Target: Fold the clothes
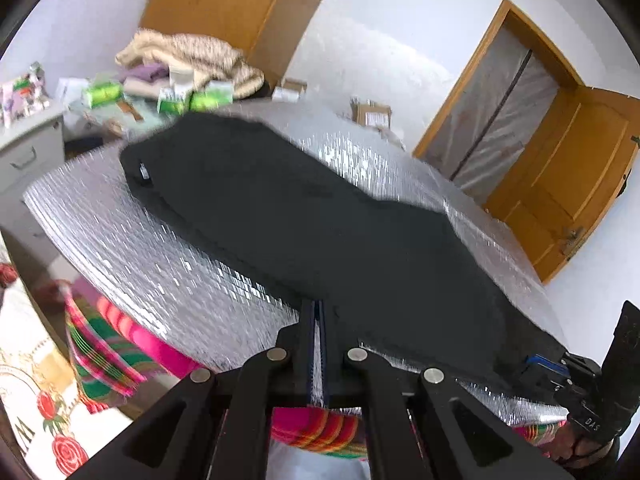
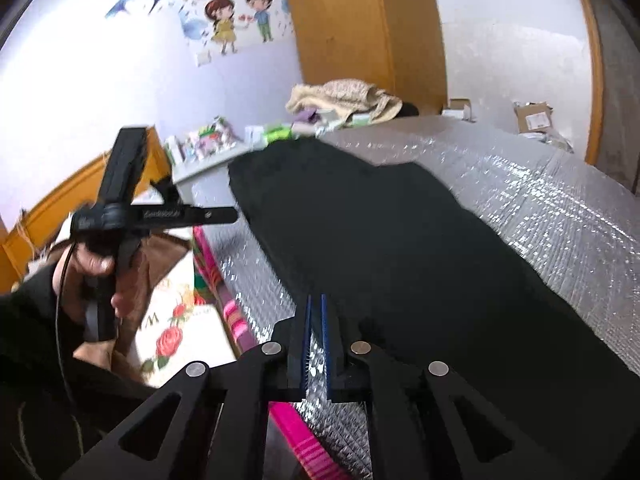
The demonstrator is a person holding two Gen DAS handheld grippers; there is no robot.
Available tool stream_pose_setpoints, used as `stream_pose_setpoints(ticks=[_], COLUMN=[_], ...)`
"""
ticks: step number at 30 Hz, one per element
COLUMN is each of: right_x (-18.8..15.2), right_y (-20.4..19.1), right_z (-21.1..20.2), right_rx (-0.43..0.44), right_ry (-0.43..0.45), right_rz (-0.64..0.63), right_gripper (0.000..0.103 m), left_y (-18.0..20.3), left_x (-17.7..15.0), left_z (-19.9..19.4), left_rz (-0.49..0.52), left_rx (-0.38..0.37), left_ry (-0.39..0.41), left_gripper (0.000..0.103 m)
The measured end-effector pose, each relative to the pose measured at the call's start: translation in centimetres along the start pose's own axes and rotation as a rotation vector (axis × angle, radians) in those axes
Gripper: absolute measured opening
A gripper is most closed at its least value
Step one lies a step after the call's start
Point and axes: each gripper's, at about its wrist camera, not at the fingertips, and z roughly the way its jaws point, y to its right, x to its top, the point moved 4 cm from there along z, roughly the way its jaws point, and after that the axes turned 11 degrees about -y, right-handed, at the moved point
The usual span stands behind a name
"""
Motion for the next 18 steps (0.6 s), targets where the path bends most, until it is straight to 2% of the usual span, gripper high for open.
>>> stream_pose_setpoints(ticks=[2, 4, 6, 8, 10, 13, 18], right_x=[0.2, -0.1, -0.5, -0.9, -0.8, -0.7, -0.1], right_y=[0.6, 1.2, 1.5, 1.7, 1.8, 2.2, 2.5], right_z=[0.4, 1.7, 2.6, 2.9, 2.4, 1.8, 1.8], right_rx=[-0.014, -0.03, -0.036, -0.032, -0.043, -0.057, -0.048], right_ry=[0.0, -0.051, -0.082, -0.094, -0.081, -0.072, -0.062], right_rz=[0.026, 0.06, 0.083, 0.1, 0.099, 0.107, 0.112], right_gripper=[0.008, 0.009, 0.009, 0.008, 0.009, 0.009, 0.009], left_y=[0.5, 1.2, 1.4, 0.3, -0.7, -2.2, -5.3], left_x=[0.6, 1.4, 1.6, 1.3, 1.2, 1.6, 3.7], left_z=[-0.4, 0.2, 2.1, 3.9, 4.1, 2.8, 1.2], left_rz=[0.024, 0.04, 0.049, 0.013, -0.01, -0.019, -0.11], left_rx=[-0.006, -0.024, -0.036, -0.025, -0.027, 0.057, 0.152], left_ry=[0.035, 0.041, 0.005, -0.056, -0.051, -0.008, 0.054], left_gripper=[0.002, 0.002, 0.002, 0.002, 0.001, 0.002, 0.004])
